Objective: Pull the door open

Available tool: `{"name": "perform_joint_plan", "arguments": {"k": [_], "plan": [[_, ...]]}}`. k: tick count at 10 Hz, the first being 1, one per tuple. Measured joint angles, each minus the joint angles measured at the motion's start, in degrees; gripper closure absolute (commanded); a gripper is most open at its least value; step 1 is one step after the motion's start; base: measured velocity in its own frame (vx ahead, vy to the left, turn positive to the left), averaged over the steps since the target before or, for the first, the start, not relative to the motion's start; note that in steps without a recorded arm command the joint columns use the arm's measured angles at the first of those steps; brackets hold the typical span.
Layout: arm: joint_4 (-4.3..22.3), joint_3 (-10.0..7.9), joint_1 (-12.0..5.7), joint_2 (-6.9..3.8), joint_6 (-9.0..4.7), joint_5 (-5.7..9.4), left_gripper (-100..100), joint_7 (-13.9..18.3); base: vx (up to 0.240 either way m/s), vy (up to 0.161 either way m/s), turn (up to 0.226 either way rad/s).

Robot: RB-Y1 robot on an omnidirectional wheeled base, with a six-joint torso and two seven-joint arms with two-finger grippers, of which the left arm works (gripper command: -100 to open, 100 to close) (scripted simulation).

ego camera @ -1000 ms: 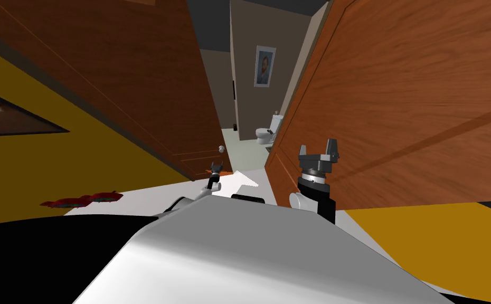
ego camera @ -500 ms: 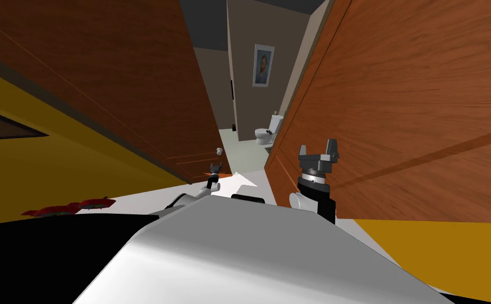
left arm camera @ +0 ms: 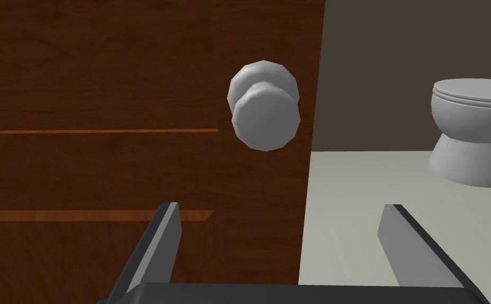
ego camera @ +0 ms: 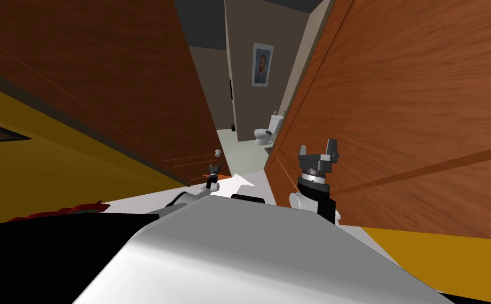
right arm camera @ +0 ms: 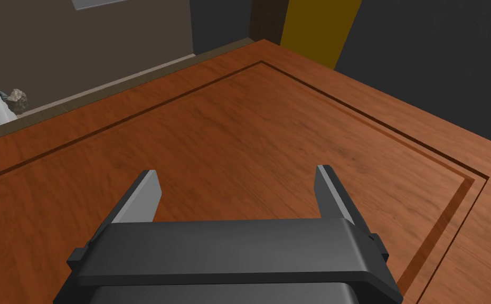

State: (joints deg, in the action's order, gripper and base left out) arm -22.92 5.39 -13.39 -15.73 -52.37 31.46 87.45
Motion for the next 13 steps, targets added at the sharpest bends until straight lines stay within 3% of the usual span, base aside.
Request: {"name": "perform_joint_plan", "arguments": {"k": [5,6,8,10,11,12,13], "plan": [[0.75,-0.36,0.23,-0.69,-0.49,0.27,-100,0.84,0.175,0.052,-0.048],[3.35,-0.27,-0.90,-0.78,-1.44,0.19,-100,1.55,0.129,0.046,-0.031],[1.06,-0.57,0.32,-0.96,-0.76,0.41,-100,1.15,0.077,0.034,-0.031],[1.26,-0.79,0.68,-1.42,-0.82,0.57,-100,1.50,0.179,0.053,-0.047],[-0.09,-1.04,1.47,-1.58,-0.33,0.75,-100,1.19,0.083,0.021,-0.009],[-0.28,-1.07,1.53,-1.60,-0.18,0.77,100,1.10,-0.015,0.000,0.016],[-0.16,-1.10,1.48,-1.68,-0.28,0.78,100,1.15,-0.029,-0.004,0.000]]}}
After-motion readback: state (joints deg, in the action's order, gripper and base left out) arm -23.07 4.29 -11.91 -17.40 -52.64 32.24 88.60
